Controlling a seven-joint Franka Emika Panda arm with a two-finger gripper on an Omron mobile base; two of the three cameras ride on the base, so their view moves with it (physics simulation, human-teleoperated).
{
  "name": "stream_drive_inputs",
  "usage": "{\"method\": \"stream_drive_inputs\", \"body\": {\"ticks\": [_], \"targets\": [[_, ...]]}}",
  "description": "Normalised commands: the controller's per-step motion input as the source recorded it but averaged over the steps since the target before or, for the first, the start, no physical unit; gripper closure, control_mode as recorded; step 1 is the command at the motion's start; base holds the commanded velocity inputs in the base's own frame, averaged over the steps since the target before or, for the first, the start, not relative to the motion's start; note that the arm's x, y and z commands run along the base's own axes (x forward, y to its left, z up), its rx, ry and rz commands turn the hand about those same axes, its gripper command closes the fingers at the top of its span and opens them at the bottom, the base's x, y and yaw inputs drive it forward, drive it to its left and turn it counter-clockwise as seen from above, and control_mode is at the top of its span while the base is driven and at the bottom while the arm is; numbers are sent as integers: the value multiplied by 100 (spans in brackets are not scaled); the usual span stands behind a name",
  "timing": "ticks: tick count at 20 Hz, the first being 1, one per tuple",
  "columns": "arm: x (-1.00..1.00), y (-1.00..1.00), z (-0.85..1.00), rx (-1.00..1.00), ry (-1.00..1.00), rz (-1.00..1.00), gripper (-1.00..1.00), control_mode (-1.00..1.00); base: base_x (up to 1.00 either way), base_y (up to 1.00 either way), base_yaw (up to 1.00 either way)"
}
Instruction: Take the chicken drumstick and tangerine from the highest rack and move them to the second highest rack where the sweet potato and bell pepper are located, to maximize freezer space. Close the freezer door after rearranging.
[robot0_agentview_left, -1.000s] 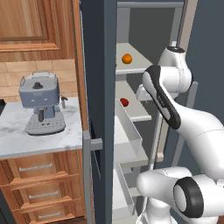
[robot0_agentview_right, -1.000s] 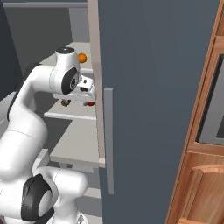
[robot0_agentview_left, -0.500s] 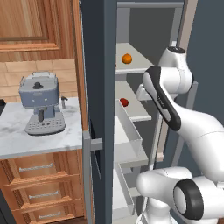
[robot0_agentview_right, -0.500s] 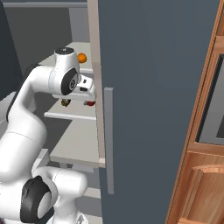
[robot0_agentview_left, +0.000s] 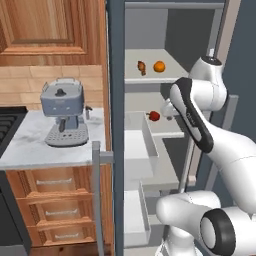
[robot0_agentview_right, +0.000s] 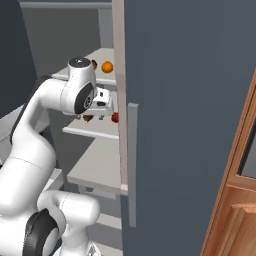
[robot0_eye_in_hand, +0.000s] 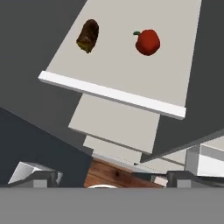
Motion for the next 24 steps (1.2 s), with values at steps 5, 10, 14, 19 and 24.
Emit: {"method": "stream_drive_inputs", "body": {"ticks": [5,10,14,19,24], "targets": [[0,0,0,0,0,0,-100,100,0,-15,34],[0,0,0,0,0,0,-100,100,16,-7,11],[0,0,0,0,0,0,-100,100,35,-21,18],[0,0,0,0,0,0,-100,100,39,-14,12],[0,0,0,0,0,0,-100,100,74,-1,9]]}}
